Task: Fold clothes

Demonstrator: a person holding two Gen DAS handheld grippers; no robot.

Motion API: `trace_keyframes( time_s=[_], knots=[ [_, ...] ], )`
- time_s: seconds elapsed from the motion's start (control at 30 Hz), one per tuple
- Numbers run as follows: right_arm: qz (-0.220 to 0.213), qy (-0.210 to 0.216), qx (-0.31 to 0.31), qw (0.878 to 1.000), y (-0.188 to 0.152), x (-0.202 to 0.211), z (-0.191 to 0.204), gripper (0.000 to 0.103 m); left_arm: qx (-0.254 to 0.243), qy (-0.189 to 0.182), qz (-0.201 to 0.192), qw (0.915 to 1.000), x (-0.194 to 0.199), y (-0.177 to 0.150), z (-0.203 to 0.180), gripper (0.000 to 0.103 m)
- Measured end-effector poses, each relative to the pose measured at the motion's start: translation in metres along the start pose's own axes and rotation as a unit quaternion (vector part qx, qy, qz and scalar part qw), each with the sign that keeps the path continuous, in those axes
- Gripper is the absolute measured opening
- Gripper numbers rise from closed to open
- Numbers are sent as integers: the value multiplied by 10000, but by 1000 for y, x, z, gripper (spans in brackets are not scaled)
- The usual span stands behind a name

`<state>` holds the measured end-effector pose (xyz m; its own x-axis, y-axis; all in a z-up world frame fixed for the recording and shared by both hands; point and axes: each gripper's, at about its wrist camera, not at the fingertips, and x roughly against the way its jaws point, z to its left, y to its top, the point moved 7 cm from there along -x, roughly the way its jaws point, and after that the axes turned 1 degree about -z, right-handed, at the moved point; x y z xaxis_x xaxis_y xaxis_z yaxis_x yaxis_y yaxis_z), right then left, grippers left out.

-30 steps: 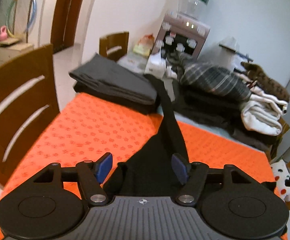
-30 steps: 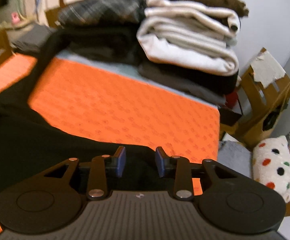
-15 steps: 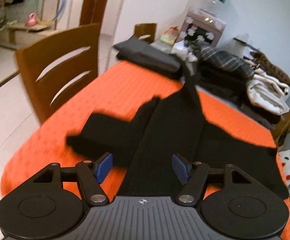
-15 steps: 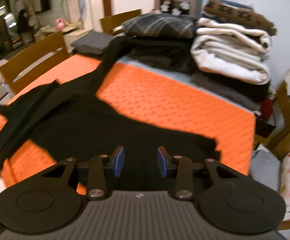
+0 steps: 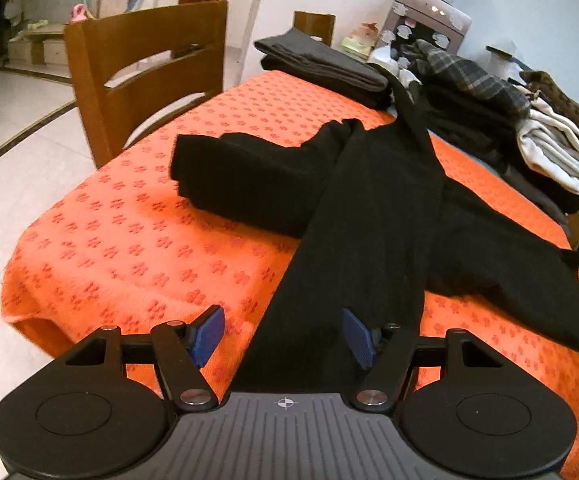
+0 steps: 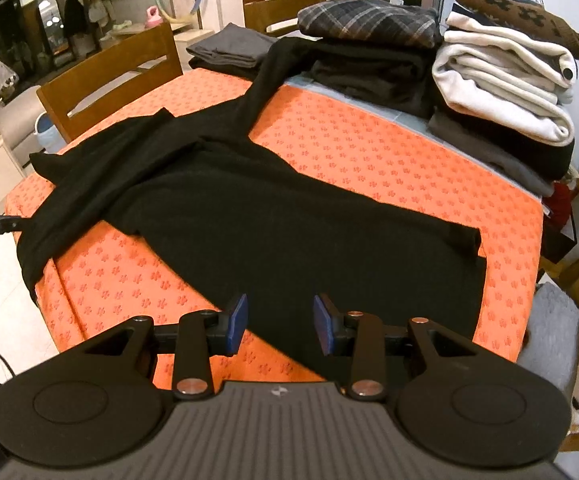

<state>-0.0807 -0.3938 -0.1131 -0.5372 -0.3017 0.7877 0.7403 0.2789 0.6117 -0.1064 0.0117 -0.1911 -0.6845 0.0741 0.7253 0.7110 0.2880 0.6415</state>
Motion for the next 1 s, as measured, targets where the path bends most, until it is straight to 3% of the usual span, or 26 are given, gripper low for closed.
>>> trace_keyframes(
  time_s=[0.07,0.1,0.13,0.37,0.53,0.83,1.0],
  knots=[
    [6,-5,-25,10000,-2,2,1,42,-16,-135,136,9998,-6,1,-1,46],
    [5,-4,-39,10000,-3,3,1,42,-6,-194,191,9996,-8,2,-1,19],
    [2,-9,-53,10000,-3,2,0,42,19,-248,236,9994,-8,3,-2,6],
    [-128,-44,-245,9996,-3,10,-1,42,375,-931,303,9945,22,32,-20,5],
    [-321,-59,-435,9985,1,15,-4,42,702,-1567,314,9847,39,73,-53,5],
    [-699,-144,-798,9943,10,27,2,42,950,-2321,331,9675,8,149,-127,5],
    [-849,-386,-1092,9896,13,35,3,42,748,-2712,385,9588,-18,175,-170,5]
  ],
)
